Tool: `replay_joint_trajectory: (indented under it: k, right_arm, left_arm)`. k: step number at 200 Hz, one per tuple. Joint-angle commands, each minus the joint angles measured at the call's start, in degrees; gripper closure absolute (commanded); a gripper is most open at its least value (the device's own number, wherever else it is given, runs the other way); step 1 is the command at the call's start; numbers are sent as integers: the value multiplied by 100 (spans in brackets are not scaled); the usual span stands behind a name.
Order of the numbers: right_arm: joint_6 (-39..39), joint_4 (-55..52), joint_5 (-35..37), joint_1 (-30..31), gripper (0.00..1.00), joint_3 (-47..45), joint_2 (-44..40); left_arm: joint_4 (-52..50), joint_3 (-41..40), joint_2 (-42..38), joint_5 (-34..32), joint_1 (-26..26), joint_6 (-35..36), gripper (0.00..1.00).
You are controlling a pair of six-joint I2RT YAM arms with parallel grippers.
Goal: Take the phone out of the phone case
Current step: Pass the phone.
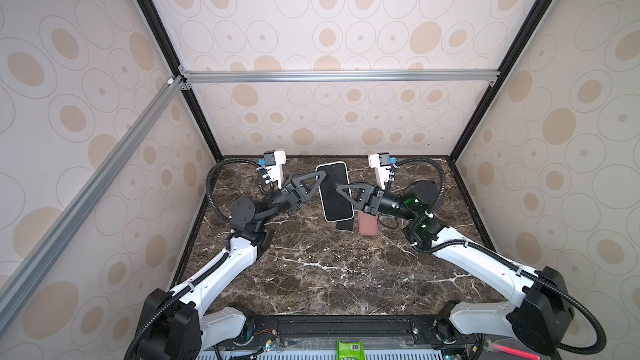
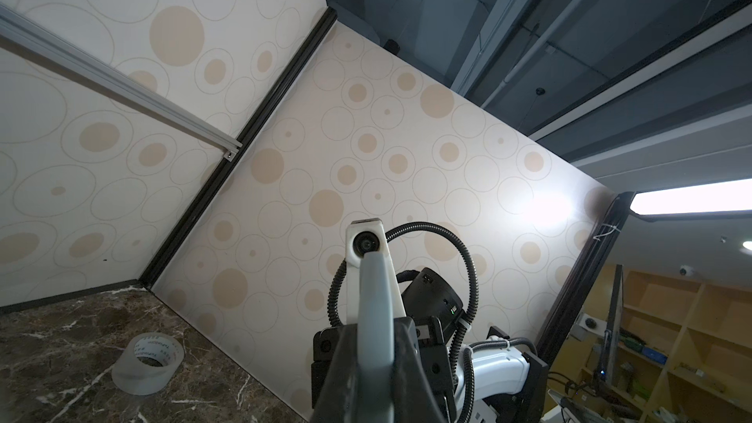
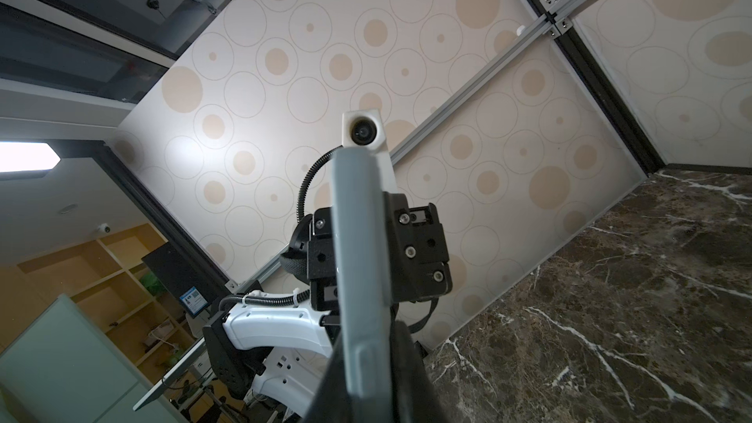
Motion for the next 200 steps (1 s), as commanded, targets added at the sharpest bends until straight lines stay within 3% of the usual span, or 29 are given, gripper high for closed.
replay_joint_trajectory:
  k: [1,16,29,67,105,141,184,191,200]
  right_arm:
    - [341,308,33,13,99,179,-90]
    - [366,296,138,5,100,216,-115]
    - [362,274,309,8,100,234,-155]
    - [269,124,628,-4,100,424,-188]
    - [140,-17,704,-1,100,669,-156]
    - [-69,-294,779,-52,100,744,-274]
    - [-313,-683,704,-71,100,832,-396]
    - [-408,-877,688,-82,100,924,-425]
    - [-539,-1174,671,-100,88,1065,-436]
  left_arm:
    - [429,86,-93,129,-38,73,97]
    - [468,32,-113,148,-49,48,73]
    - [491,-9,-113,226,-96,33,59]
    - [214,-28,-103,444,-287,178,50]
    - [-167,-2,-78,609,-438,469,56]
    - [-148,-70,-77,644,-478,514,68]
    - [-72,-58,-53,661,-480,520,100]
    - [-79,-40,-51,665,-484,542,100]
    - [-101,-20,-64,635,-474,594,100]
